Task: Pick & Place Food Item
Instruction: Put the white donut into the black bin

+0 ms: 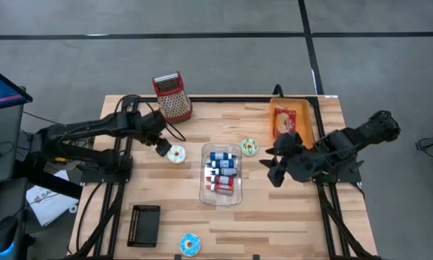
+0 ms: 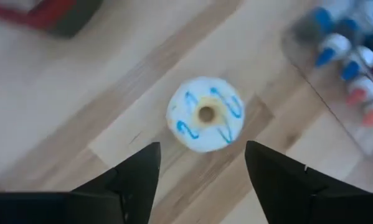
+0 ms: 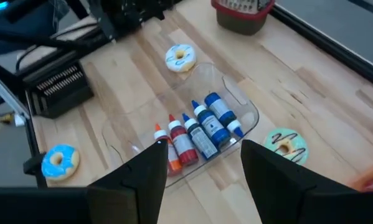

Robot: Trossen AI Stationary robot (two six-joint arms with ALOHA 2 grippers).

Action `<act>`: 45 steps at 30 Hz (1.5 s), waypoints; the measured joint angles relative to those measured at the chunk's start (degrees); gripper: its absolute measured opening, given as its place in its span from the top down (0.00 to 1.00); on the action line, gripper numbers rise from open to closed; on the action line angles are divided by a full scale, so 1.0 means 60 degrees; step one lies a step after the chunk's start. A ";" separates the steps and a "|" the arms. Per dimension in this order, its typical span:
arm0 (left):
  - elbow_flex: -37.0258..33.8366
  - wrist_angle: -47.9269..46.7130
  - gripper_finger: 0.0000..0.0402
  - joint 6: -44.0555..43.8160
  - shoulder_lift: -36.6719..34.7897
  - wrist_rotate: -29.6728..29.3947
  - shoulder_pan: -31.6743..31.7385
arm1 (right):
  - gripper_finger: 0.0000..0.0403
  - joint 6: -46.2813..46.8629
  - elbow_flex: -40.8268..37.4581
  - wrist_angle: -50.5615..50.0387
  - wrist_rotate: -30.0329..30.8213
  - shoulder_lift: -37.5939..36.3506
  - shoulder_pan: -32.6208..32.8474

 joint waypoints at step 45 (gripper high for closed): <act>-0.2312 0.4357 0.51 -0.2210 0.2911 -0.0700 -0.0371 | 0.51 0.2154 0.0000 -0.0443 0.1680 0.0015 0.1148</act>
